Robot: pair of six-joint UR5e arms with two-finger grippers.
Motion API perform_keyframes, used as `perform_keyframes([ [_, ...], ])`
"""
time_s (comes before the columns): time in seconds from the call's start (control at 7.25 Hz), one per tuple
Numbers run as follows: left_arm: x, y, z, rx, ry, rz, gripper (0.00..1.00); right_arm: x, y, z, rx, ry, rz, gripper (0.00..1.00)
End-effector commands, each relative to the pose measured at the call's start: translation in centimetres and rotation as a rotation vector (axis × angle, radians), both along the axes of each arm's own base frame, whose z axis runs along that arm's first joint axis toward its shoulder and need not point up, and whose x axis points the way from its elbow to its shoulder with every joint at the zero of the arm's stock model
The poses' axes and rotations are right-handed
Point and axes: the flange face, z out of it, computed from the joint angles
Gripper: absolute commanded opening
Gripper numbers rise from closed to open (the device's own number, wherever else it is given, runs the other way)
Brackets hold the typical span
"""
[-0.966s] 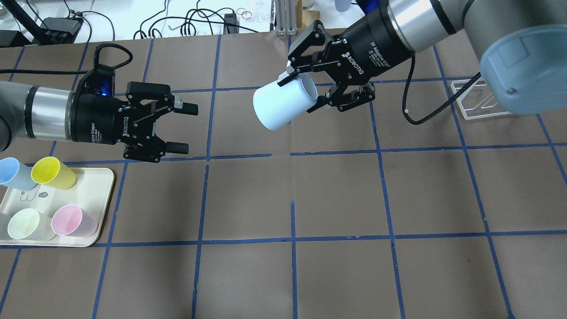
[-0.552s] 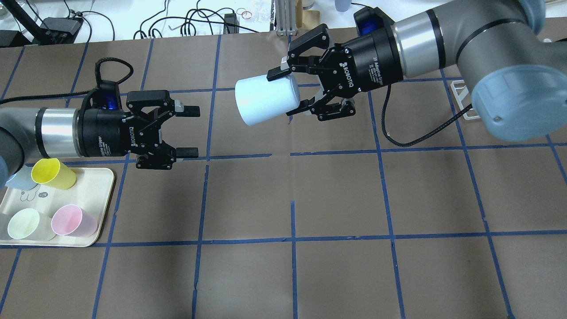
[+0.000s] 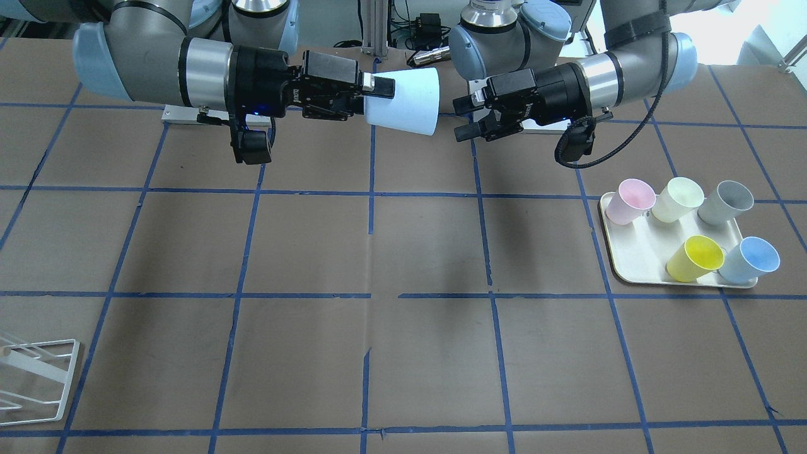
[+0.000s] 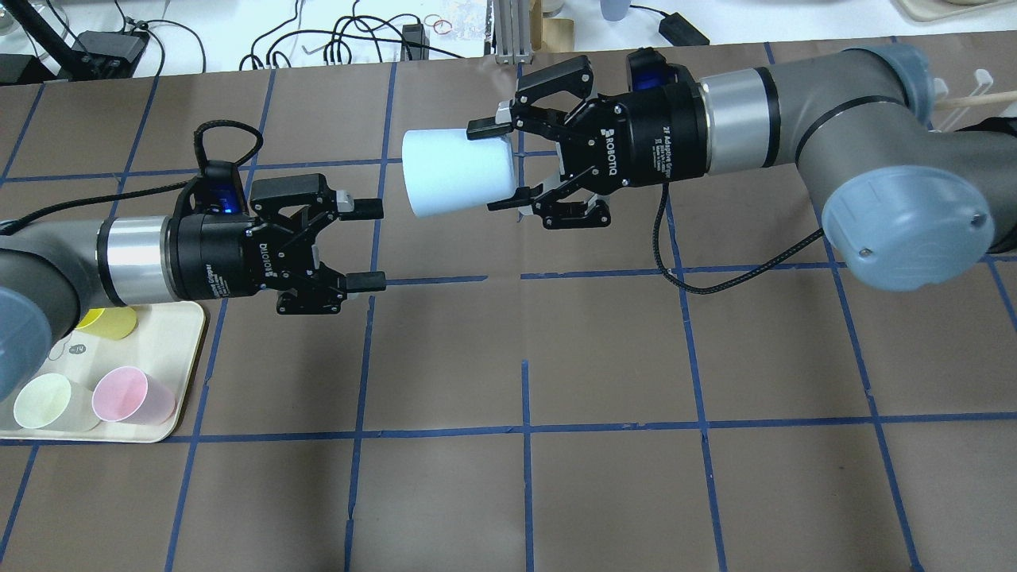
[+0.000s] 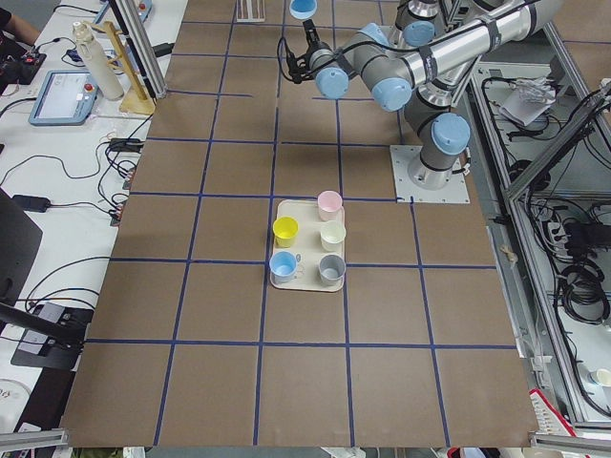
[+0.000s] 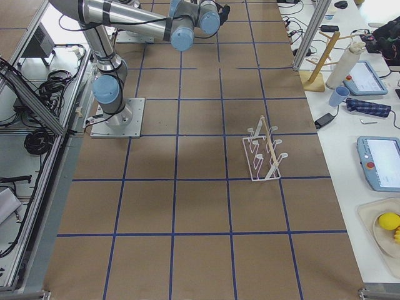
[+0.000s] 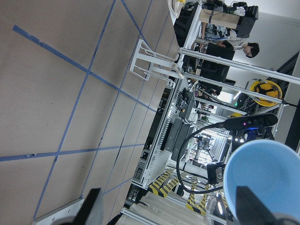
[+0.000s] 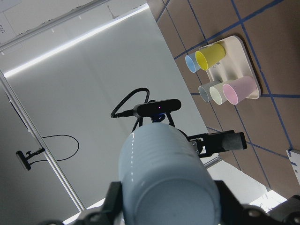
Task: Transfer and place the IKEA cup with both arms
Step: 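Carry the cup toward the left gripper while the left gripper reaches toward it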
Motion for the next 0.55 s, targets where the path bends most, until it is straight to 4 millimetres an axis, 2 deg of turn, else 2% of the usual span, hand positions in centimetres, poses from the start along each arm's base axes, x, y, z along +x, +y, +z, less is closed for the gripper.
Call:
perform_keyframes([
  [0.0,-0.4,-0.2,0.4,-0.017,0.045,0.026,1.0,0.1,0.2,-0.9,0.036,-0.058,-0.016,0.0],
  [0.41,-1.7,-0.7,1.0,-0.042,0.149,0.073,1.0,0.3,0.5,-1.5,0.061,-0.104,-0.028,0.0],
])
